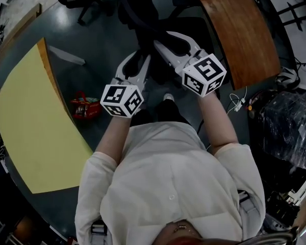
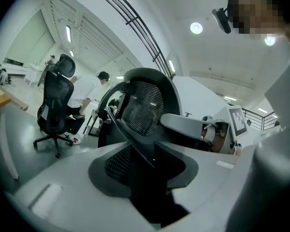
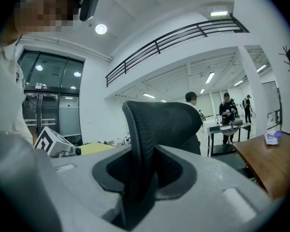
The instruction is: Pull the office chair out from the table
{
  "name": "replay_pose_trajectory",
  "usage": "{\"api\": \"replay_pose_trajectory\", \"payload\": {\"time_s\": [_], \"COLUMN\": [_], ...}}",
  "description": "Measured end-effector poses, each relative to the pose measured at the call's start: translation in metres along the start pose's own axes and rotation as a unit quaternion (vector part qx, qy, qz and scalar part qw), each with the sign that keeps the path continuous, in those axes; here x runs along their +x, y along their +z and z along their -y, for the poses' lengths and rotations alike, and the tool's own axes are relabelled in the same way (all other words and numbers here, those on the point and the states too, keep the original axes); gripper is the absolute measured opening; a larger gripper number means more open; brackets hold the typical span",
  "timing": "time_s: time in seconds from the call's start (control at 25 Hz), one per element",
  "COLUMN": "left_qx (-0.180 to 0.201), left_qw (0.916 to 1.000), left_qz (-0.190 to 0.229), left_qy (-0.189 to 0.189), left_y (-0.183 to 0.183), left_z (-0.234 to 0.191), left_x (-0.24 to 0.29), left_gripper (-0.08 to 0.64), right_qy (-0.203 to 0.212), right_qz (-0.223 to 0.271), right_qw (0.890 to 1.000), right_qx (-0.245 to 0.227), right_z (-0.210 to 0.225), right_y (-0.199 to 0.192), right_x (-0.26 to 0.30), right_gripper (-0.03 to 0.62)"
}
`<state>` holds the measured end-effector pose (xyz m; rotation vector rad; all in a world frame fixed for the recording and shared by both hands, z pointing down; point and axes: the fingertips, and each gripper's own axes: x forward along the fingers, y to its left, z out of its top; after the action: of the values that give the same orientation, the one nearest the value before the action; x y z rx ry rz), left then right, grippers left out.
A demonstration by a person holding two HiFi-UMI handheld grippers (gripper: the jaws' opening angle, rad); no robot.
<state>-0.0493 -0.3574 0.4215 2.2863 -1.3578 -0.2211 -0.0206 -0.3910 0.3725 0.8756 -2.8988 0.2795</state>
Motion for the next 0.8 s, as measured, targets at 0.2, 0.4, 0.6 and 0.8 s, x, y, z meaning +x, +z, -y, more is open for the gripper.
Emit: {"api": "replay_pose_trajectory", "payload": {"time_s": [0.2,0.4,0.6,0.8], "left_qx": [-0.012,-0.011,-0.002,0.008], "left_qw": [0.9999,0.9998,0.9997,0.9995], "left_qz": [0.001,-0.001,0.0,0.004], "left_qy": [-0.005,-0.016,-0.023,-0.032], "left_y": [0.007,0.012,0.012,0.013], "left_z": [-0.017,-0.031,-0.038,-0.039], "left_x": [-0.029,-0.047,-0.06,-0.072], "left_gripper": [0.146,0.147,0.144,0.135], "right_qy": [-0.006,-0.02,-0.03,-0.035], "right_qz": [0.0,-0.001,0.002,0.007], "right_qw": [1.0,1.0,0.999,0.999], "right_qx": [0.002,0.006,0.01,0.011], "right_z": [-0.032,-0.052,-0.066,-0.079], "right_y": [-0.002,-0.004,-0.007,-0.007], "right_x": [0.014,0.024,0.027,0.027], "right_gripper": [0.101,0.106,0.109,0.11]}}
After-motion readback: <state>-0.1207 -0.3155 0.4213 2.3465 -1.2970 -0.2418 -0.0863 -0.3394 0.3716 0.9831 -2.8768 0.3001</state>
